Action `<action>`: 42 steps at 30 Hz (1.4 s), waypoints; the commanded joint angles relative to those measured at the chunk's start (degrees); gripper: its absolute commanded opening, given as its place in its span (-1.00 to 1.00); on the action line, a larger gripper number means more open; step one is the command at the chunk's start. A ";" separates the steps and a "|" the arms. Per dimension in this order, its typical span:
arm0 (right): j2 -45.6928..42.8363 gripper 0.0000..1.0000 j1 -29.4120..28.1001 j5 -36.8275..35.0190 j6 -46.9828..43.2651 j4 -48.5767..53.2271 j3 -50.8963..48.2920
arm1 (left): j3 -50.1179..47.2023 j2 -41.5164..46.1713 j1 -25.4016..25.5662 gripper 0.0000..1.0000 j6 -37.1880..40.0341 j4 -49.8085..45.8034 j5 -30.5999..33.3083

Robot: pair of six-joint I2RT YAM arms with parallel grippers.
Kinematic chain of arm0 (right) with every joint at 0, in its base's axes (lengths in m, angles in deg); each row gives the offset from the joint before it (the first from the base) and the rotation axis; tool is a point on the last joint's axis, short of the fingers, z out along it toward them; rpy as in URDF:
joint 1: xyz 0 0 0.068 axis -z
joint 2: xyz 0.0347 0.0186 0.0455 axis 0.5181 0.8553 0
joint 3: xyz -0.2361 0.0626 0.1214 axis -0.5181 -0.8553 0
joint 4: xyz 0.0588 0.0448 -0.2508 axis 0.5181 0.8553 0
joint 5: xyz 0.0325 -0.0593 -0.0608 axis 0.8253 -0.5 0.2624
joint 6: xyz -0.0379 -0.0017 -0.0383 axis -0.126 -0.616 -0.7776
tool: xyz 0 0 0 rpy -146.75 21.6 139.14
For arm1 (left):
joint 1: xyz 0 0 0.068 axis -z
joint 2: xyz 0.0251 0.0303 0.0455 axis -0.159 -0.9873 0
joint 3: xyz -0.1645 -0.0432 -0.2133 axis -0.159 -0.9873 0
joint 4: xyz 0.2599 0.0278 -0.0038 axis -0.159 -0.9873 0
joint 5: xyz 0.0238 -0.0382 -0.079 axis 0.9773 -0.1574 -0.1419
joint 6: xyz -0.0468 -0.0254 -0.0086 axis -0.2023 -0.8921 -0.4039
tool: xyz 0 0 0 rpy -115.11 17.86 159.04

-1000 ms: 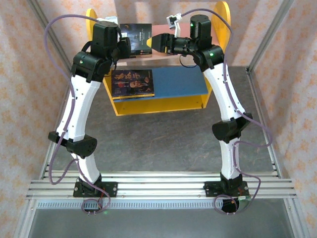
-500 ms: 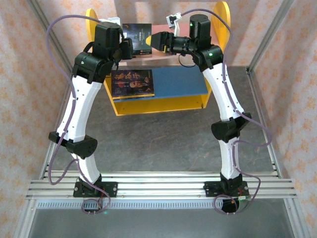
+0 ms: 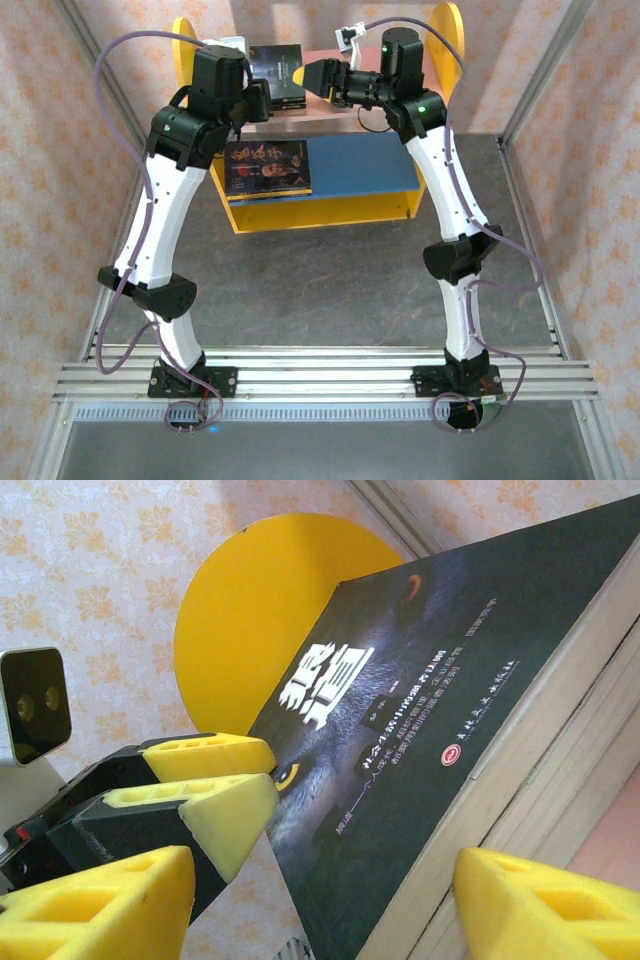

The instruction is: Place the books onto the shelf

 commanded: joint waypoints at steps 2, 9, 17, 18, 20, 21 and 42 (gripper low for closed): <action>1.00 0.37 -0.76 1.77 0.07 -1.52 1.16 | 1.04 0.29 0.75 -0.13 -0.67 -5.43 0.66; 0.02 0.37 -1.52 2.09 -0.88 -0.69 1.10 | 1.90 -0.12 0.77 -0.14 -0.59 -6.41 0.53; -0.97 0.37 -2.20 1.91 -2.00 0.67 0.83 | 1.92 0.48 0.69 -0.14 -0.53 -6.31 0.69; -0.99 0.37 -2.17 1.79 -2.02 0.71 0.83 | 1.91 0.59 0.73 -0.14 -0.52 -6.26 0.68; -0.92 0.37 -2.26 1.82 -2.00 0.79 0.81 | 1.91 0.69 0.75 -0.14 -0.43 -6.20 0.71; -1.05 0.37 -2.25 1.69 -2.02 0.80 0.83 | 1.91 0.75 0.77 -0.14 -0.43 -6.20 0.72; -1.58 0.34 -2.33 0.96 -4.03 3.04 0.42 | 1.90 0.74 0.55 -0.14 0.01 -5.76 0.81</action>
